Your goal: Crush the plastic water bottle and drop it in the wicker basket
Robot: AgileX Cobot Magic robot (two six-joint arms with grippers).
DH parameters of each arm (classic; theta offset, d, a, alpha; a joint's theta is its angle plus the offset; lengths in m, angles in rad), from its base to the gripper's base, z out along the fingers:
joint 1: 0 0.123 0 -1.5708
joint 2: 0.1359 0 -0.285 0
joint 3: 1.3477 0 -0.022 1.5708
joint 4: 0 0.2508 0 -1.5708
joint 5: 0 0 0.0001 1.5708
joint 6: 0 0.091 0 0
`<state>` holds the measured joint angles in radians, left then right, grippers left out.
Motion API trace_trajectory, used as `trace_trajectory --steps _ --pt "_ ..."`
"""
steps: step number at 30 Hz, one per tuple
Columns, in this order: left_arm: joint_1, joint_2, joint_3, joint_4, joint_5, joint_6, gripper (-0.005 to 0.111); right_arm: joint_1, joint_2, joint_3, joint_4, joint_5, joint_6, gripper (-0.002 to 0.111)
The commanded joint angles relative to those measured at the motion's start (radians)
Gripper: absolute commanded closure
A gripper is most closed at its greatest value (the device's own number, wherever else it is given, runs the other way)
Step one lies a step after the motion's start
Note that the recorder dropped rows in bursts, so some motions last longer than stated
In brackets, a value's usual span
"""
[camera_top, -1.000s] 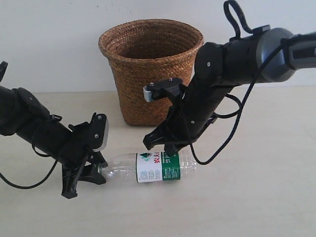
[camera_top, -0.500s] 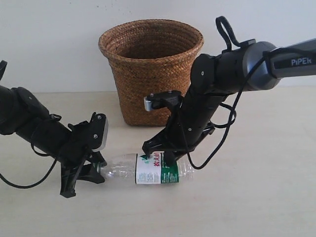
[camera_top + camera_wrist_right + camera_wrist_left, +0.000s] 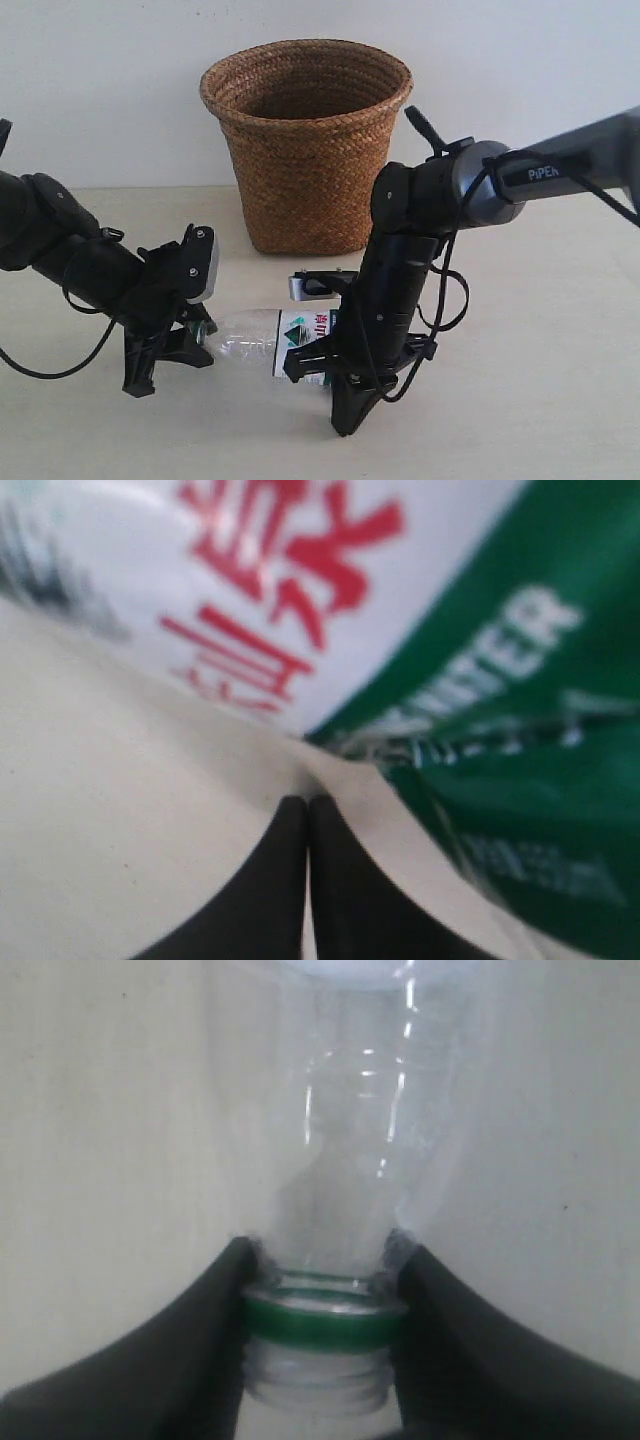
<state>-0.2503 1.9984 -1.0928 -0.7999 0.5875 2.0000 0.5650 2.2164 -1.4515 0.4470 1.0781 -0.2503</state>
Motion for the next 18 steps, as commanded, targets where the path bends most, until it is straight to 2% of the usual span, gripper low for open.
trace_trajectory --steps 1,7,11,18 --pt "-0.002 -0.004 -0.001 -0.029 0.013 -0.009 0.103 0.003 0.009 0.044 -0.13 -0.107 0.001 0.108" --pt "-0.002 -0.004 -0.001 -0.029 0.013 -0.009 0.103 0.003 -0.145 0.044 -0.117 -0.145 -0.002 0.108" --pt "-0.002 -0.004 -0.001 -0.029 0.013 -0.009 0.103 0.003 -0.264 0.044 -0.117 -0.242 -0.002 0.108" --pt "-0.002 -0.004 -0.001 -0.029 0.013 -0.022 0.103 0.003 -0.265 0.044 -0.117 -0.291 -0.002 0.108"
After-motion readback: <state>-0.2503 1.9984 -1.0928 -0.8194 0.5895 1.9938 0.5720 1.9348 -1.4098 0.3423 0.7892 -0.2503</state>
